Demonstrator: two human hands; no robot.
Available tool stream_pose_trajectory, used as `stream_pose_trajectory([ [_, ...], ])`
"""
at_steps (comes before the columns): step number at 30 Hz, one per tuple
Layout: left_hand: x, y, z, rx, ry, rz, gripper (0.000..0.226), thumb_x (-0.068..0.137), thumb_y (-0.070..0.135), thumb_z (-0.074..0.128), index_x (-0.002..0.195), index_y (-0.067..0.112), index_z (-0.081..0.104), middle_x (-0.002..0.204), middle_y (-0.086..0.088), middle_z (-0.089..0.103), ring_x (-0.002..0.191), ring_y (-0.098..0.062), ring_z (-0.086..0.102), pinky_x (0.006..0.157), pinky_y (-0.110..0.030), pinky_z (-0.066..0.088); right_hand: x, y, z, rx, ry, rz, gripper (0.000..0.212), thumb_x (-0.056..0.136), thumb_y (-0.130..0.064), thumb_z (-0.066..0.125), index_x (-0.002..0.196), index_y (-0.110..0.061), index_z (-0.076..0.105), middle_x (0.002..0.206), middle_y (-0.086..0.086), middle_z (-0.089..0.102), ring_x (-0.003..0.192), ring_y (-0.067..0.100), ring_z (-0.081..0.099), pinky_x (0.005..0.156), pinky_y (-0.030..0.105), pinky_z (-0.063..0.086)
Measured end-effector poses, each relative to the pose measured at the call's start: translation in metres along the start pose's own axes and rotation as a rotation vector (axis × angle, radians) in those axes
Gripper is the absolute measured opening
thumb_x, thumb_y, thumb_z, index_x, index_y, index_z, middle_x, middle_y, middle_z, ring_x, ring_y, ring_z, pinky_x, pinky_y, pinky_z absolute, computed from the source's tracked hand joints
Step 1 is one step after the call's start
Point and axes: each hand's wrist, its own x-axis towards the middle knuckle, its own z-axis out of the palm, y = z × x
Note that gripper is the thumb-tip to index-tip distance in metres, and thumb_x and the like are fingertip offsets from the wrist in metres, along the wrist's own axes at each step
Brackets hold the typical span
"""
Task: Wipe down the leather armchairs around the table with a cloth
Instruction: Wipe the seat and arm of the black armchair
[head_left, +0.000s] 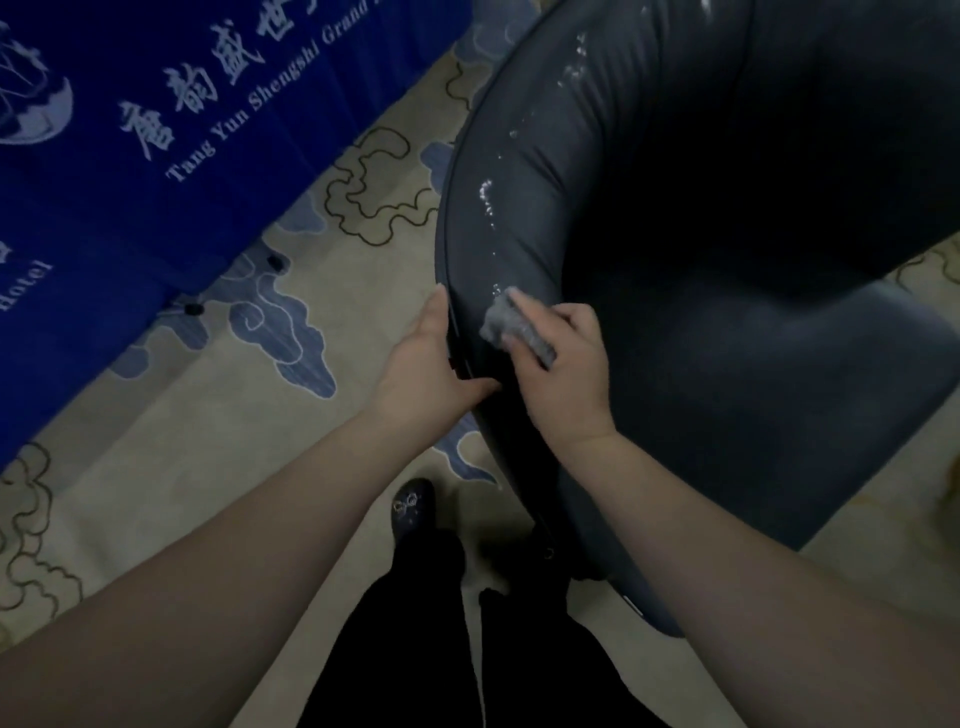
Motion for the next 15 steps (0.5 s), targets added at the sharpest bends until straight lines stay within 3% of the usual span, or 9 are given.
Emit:
stream_pose_trajectory([
  [1,0.005,-0.001,-0.002,0.005,-0.006,0.01,0.115,0.071,0.026,0.085,0.155,0.021,0.007,0.153,0.001,0.038,0.131,-0.019,0.047,0.107,-0.037,0.042,0.004,0.0,0.001,-0.026,-0.004,0.005,0.042,0.086,-0.007,0.063,0.126,-0.02,0.06,0.103,0.003,0.042,0.087,0.005,0.048,0.083,0.001,0.036],
  [3,0.015,-0.004,-0.009,-0.022,-0.028,0.039,0.115,0.069,0.03,0.085,0.155,0.024,0.008,0.154,0.006,0.034,0.13,-0.018,0.048,0.106,-0.037,0.043,0.02,0.002,-0.001,-0.016,0.134,0.204,0.04,0.088,-0.008,0.06,0.126,-0.021,0.061,0.106,0.007,0.045,0.084,0.005,0.05,0.077,-0.003,0.033],
  [5,0.026,-0.006,-0.018,-0.055,-0.045,0.072,0.11,0.069,0.032,0.086,0.153,0.032,0.014,0.148,0.016,0.039,0.12,-0.013,0.054,0.096,-0.029,0.05,0.031,0.002,-0.003,0.036,0.268,0.338,0.038,0.089,-0.01,0.06,0.125,-0.022,0.06,0.11,0.009,0.048,0.082,0.002,0.05,0.074,-0.006,0.032],
  [7,0.035,-0.009,-0.029,-0.082,-0.055,0.119,0.104,0.068,0.03,0.086,0.146,0.042,0.02,0.13,0.032,0.045,0.107,-0.001,0.058,0.079,-0.013,0.047,0.028,-0.005,0.004,0.031,0.197,0.238,0.039,0.087,-0.012,0.062,0.124,-0.025,0.061,0.108,0.006,0.048,0.084,0.003,0.051,0.077,-0.003,0.034],
  [9,0.042,-0.011,-0.039,-0.104,-0.077,0.149,0.098,0.066,0.028,0.087,0.138,0.052,0.024,0.117,0.038,0.048,0.101,0.007,0.057,0.07,-0.006,0.043,0.021,-0.014,0.017,-0.038,0.089,0.116,0.04,0.086,-0.013,0.064,0.124,-0.025,0.061,0.104,0.003,0.046,0.086,0.003,0.05,0.08,0.001,0.037],
  [13,0.058,-0.012,-0.054,-0.08,-0.151,0.193,0.096,0.065,0.027,0.088,0.135,0.052,0.026,0.119,0.033,0.05,0.101,0.005,0.058,0.076,-0.01,0.044,0.035,-0.017,0.025,-0.045,0.299,0.31,0.039,0.088,-0.011,0.062,0.124,-0.025,0.062,0.101,0.001,0.045,0.084,0.007,0.051,0.074,-0.005,0.033],
  [15,0.065,-0.012,-0.059,-0.07,-0.186,0.224,0.1,0.066,0.024,0.087,0.14,0.045,0.025,0.126,0.025,0.051,0.103,0.001,0.058,0.076,-0.012,0.048,0.03,-0.022,0.027,-0.075,0.284,0.226,0.039,0.087,-0.011,0.063,0.124,-0.026,0.061,0.101,0.0,0.045,0.086,0.006,0.051,0.076,-0.002,0.035],
])
